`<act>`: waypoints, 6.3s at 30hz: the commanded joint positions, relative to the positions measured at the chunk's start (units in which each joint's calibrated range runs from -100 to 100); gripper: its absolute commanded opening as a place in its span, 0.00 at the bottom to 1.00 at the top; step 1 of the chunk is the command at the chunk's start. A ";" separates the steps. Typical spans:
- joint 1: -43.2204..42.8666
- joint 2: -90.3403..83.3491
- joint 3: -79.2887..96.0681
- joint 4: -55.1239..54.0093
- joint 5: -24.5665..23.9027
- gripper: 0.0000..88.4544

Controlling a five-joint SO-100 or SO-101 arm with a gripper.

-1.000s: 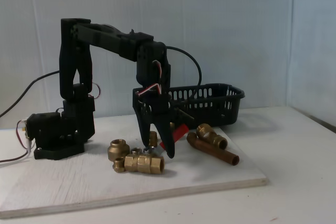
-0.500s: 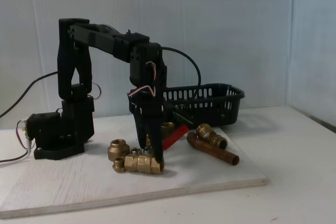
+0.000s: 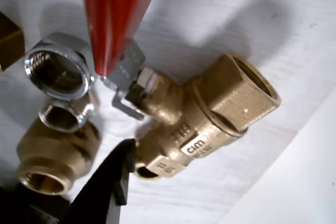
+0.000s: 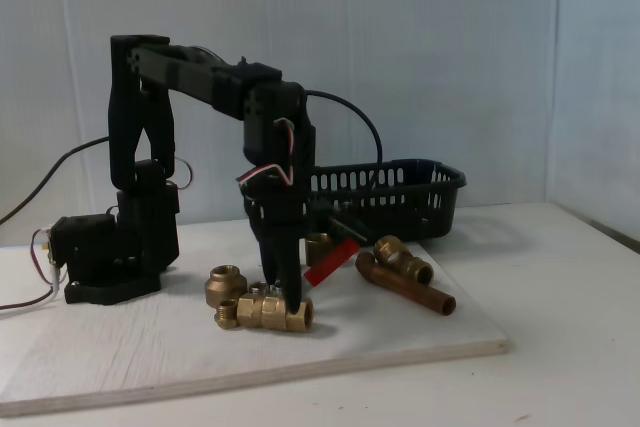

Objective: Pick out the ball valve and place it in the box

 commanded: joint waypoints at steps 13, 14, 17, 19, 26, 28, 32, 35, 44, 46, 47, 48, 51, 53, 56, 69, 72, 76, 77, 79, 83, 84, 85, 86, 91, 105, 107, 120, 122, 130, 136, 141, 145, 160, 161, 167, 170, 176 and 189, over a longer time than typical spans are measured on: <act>-1.94 -0.59 -0.31 0.32 -1.00 0.31; -1.86 -0.59 -0.31 0.32 -1.26 0.27; -1.79 -0.59 -0.31 0.23 -1.26 0.20; -1.86 -0.59 -0.31 0.23 -1.26 0.21; -1.86 -0.59 -0.31 0.23 -1.26 0.33; -1.86 -0.59 -0.31 0.32 -1.31 0.36; -1.86 -0.59 -0.31 0.32 -1.31 0.40; -1.86 -0.50 0.42 -0.11 -1.26 0.40; -1.79 -0.50 3.84 -0.71 -0.94 0.40; -1.49 -0.50 4.39 -2.26 -0.94 0.40; -1.42 -0.50 4.84 -3.38 -0.94 0.40; -1.35 -0.50 5.38 -4.07 -0.94 0.40; -1.35 -0.50 6.82 -5.02 -0.84 0.40; -1.27 -0.50 7.00 -4.93 -0.17 0.40; -1.27 -0.50 7.00 -4.76 -0.01 0.40; -0.02 -0.50 7.09 -4.93 1.18 0.43; -0.02 -0.50 7.55 -4.59 1.07 0.50; -0.02 -0.59 9.17 -5.11 1.07 0.53; -0.02 -0.59 9.44 -5.11 1.07 0.53; -0.02 -0.59 9.98 -5.11 1.07 0.53; 0.06 -0.59 10.43 -5.11 1.07 0.53; 0.06 -0.59 10.43 -5.11 1.07 0.53; 0.06 -0.59 10.52 -5.11 1.07 0.51; 0.06 -0.59 10.52 -5.11 1.07 0.49; 0.06 -0.59 10.52 -5.19 1.07 0.36; 1.31 -0.59 10.43 -5.19 1.44 0.32; 1.38 -0.59 10.34 -5.19 1.44 0.25; 1.38 -0.59 10.07 -5.19 1.49 0.17; 1.38 -0.59 10.07 -5.19 1.49 0.16; 1.38 -0.59 10.07 -5.19 1.49 0.16; 1.38 -0.59 9.80 -5.19 1.49 0.16; 1.38 -0.59 9.80 -5.19 1.49 0.16; 1.38 -0.59 9.80 -5.19 1.49 0.11; 1.38 -1.18 9.80 -5.19 1.49 0.10; 1.38 -1.35 9.80 -5.19 1.49 0.10; 1.38 -1.43 9.71 -5.02 1.54 0.10; 1.31 -1.43 9.62 -4.76 2.11 0.10; 1.38 -1.43 7.45 -3.73 2.16 0.10; 1.24 -0.76 0.60 3.68 2.21 0.10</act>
